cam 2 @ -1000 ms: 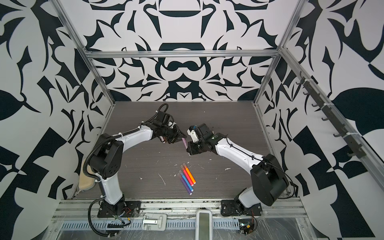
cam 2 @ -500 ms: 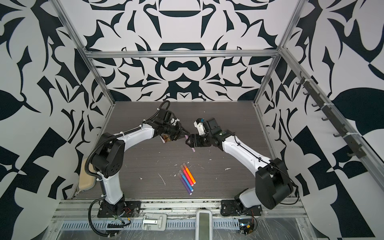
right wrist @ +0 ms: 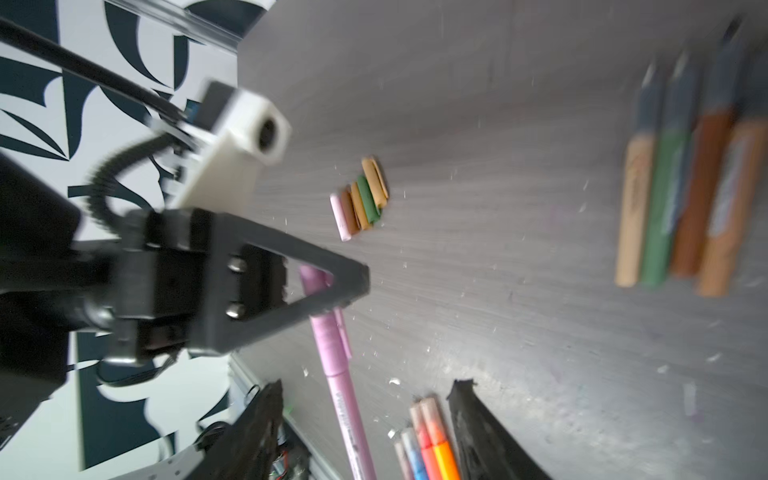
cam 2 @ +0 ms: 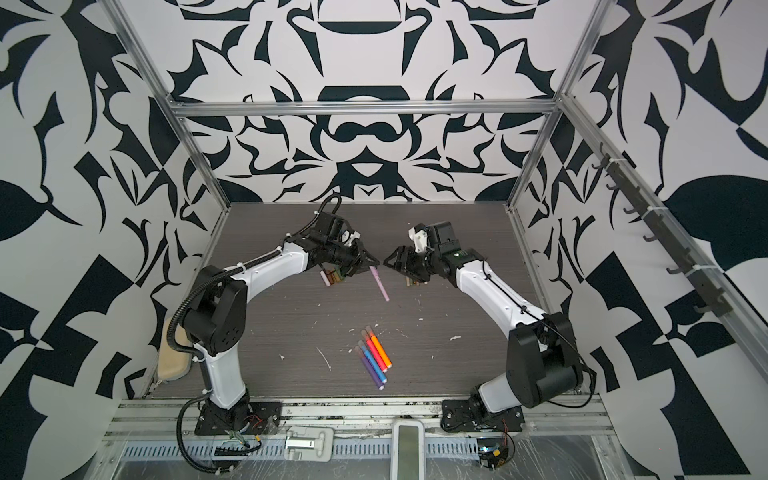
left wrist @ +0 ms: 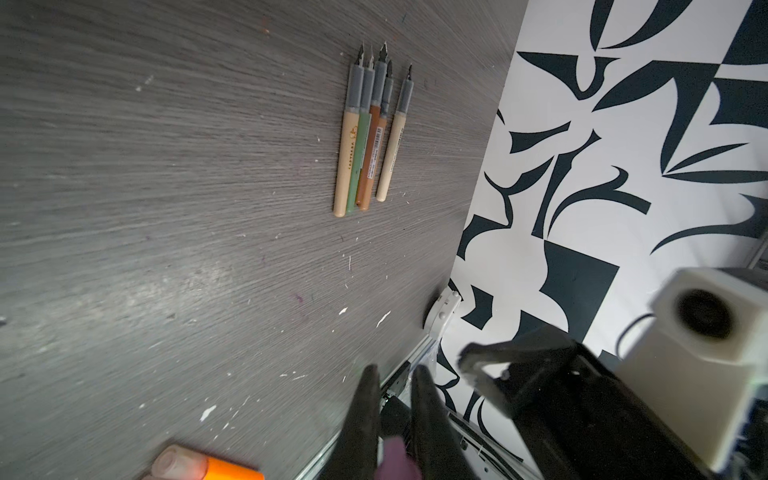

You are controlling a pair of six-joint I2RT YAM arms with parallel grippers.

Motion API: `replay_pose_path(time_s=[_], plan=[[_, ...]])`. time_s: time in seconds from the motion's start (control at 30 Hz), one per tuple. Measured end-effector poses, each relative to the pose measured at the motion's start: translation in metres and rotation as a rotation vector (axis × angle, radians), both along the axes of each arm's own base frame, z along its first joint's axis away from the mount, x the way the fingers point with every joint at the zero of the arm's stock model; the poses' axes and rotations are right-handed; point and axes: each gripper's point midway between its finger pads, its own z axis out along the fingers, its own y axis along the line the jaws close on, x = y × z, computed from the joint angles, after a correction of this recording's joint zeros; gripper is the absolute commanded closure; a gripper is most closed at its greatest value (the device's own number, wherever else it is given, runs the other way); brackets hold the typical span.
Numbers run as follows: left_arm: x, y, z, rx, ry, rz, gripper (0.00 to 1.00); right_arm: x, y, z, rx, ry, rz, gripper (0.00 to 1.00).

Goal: Open the pen caps

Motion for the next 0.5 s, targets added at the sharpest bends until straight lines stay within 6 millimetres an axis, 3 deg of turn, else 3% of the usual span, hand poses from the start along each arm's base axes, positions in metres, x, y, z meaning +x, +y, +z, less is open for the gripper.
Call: replay_pose_path(time_s=[0.17,0.5], plan=[[-0.002,0.002,-0.003,0.015,0.004,-0.006,1.00,-0.020,0.014,-0.010,0.099,0.104,0.053,0.55],[-0.001,0.005,-0.001,0.012,-0.006,-0.009,1.00,-0.026,0.031,-0.005,0.190,0.126,0.138,0.56]])
